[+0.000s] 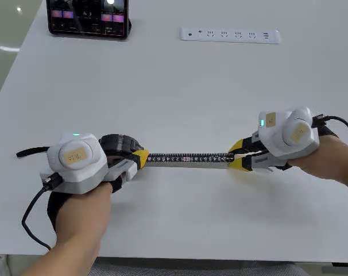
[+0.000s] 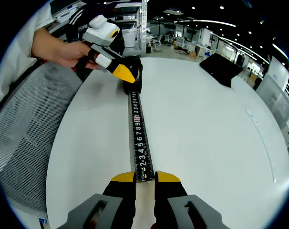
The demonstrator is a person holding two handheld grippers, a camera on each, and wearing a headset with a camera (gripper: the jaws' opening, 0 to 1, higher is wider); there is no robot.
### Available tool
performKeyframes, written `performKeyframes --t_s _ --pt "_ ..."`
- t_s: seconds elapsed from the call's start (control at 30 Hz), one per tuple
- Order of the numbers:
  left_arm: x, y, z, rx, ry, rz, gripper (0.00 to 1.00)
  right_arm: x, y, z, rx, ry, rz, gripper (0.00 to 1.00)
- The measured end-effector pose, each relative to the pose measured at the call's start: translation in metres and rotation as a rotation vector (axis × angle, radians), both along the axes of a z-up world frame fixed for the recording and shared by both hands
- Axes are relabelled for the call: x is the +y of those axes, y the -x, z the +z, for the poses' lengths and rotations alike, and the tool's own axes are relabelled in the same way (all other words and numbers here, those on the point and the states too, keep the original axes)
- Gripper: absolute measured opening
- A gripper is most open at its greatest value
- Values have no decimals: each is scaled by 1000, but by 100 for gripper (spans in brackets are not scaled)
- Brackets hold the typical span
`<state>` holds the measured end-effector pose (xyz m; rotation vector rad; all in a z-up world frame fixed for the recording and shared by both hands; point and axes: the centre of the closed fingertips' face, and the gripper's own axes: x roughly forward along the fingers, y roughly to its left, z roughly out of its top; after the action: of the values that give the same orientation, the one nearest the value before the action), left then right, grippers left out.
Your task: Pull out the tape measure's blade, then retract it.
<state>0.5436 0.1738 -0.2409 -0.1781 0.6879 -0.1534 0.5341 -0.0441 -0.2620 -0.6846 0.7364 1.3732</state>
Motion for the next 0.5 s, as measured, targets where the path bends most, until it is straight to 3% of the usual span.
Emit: performKeyframes --t_s 0.5 --pt "0 1 0 5 5 0 60 21 1 -2 23 -27 6 10"
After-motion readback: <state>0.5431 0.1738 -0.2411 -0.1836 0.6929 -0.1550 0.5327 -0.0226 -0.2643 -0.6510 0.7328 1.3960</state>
